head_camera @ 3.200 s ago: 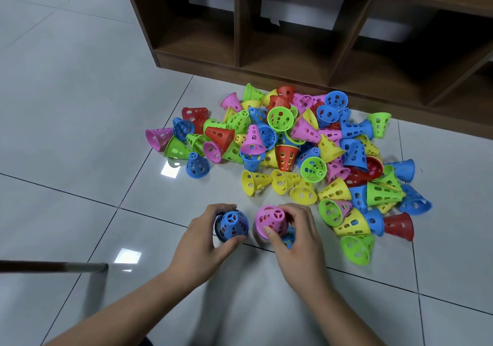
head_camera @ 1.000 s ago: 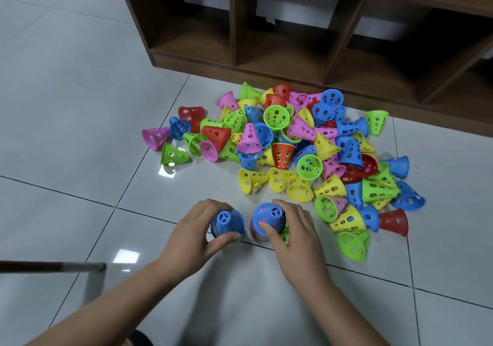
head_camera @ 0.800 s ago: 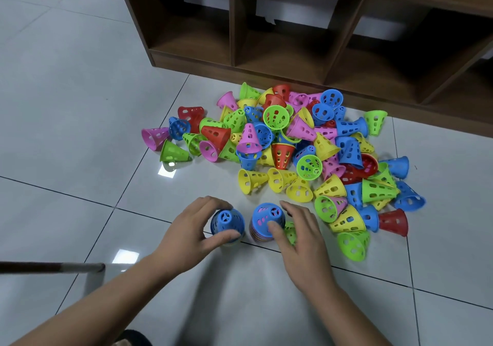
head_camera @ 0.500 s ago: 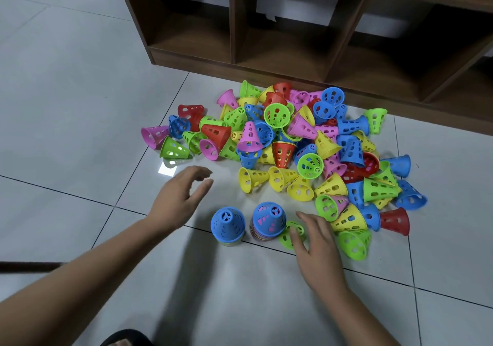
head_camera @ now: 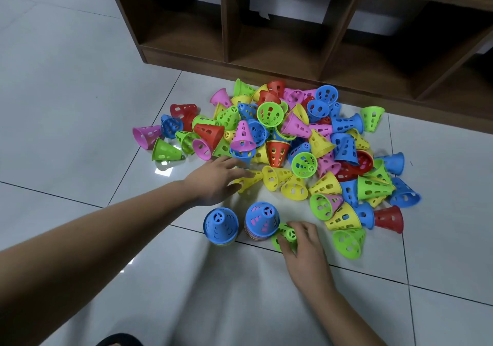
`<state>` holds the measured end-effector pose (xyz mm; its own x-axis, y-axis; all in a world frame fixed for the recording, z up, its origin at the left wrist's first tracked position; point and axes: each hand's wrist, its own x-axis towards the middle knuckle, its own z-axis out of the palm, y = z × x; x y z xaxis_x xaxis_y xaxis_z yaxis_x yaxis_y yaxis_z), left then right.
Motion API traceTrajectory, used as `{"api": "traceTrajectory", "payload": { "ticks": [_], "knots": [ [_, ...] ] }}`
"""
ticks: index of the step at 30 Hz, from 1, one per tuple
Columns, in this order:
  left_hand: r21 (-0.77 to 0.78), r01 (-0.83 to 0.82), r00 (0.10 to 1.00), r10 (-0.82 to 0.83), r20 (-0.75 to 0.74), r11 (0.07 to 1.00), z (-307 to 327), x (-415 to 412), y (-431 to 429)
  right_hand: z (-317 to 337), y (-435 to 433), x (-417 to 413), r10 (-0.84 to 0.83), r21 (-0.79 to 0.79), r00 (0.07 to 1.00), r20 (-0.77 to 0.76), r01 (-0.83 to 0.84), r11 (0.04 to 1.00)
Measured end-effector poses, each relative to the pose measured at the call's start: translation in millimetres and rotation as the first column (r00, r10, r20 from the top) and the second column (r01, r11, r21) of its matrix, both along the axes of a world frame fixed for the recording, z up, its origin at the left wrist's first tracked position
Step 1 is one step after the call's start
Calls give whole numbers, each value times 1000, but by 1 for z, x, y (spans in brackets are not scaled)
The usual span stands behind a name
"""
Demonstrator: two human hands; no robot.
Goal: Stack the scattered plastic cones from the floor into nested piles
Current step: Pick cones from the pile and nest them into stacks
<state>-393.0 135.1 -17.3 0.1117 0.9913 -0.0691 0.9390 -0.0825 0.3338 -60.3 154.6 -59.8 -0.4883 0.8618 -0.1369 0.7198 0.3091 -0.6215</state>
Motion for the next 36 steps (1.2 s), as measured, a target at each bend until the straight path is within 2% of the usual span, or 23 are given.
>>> {"api": "traceTrajectory", "payload": {
  "ticks": [9, 14, 21, 23, 25, 29, 32, 34, 36],
  "knots": [
    [-29, -105, 988, 101, -114, 994, -7, -12, -19, 11, 6, 9, -69, 46, 997, -39, 71, 996],
    [-93, -221, 960, 200, -198, 971, -12, -11, -34, 26, 11, 8, -95, 75, 990, -102, 102, 992],
    [-183, -366, 921, 327, -211, 913, -19, -23, -55, 66, 15, 0, -175, 110, 950, -257, 209, 972],
    [-175, -410, 911, 391, -133, 895, -12, -22, -59, 81, 13, -3, -190, 106, 938, -290, 229, 968],
    [-135, -484, 870, 492, 31, 865, 3, -19, -61, 94, 11, -6, -184, 121, 925, -333, 235, 964],
    [-71, -624, 705, 600, 377, 778, 43, -5, -69, 119, 6, -17, -152, 132, 883, -445, 233, 964],
    [-44, -675, 580, 566, 587, 737, 76, 17, -82, 133, 0, -26, -70, 185, 884, -463, 174, 967],
    [-66, -665, 508, 515, 690, 744, 89, 34, -93, 138, -2, -31, 21, 254, 900, -436, 100, 962],
    [-51, -649, 488, 467, 738, 759, 94, 49, -104, 138, -3, -35, 121, 330, 912, -393, 17, 944]
  ]
}}
